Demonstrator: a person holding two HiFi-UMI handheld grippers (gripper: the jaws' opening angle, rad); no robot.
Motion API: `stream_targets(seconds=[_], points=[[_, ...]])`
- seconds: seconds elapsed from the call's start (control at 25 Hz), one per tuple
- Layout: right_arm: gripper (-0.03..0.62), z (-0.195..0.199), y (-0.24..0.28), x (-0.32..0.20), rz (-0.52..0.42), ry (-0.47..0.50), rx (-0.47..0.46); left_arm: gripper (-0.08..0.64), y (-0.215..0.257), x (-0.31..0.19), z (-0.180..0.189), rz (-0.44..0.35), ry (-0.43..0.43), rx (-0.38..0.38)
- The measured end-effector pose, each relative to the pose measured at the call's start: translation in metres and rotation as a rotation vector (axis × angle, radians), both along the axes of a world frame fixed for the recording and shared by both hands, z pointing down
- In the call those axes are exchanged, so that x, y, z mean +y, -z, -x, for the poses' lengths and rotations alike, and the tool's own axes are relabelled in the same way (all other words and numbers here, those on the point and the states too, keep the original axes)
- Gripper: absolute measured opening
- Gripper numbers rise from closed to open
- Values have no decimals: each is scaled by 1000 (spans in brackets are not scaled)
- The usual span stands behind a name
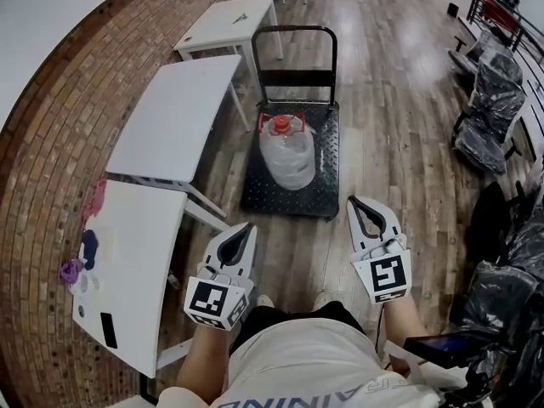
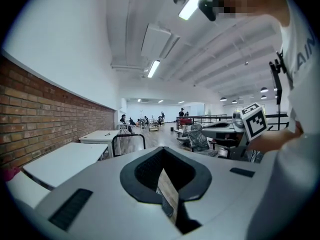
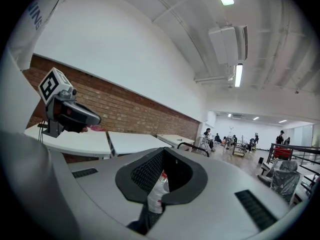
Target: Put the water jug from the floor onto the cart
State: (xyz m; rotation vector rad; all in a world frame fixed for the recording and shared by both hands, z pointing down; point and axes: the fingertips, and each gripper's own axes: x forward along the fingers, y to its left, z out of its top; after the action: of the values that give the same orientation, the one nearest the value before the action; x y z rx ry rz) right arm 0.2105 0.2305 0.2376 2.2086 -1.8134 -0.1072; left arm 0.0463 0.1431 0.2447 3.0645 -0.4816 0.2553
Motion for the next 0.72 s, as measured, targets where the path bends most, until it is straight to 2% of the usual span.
stream_targets(seconds=[0.28,0.52,0.72], points=[[5,37,11,-6,9,-10,14,2,15,-19,31,-6,9,40],[5,84,9,-45,49,36,29,1,3,-54,73,46,41,52],[5,100,4,-54,88,39,31,2,-1,-64,84,75,41,69]])
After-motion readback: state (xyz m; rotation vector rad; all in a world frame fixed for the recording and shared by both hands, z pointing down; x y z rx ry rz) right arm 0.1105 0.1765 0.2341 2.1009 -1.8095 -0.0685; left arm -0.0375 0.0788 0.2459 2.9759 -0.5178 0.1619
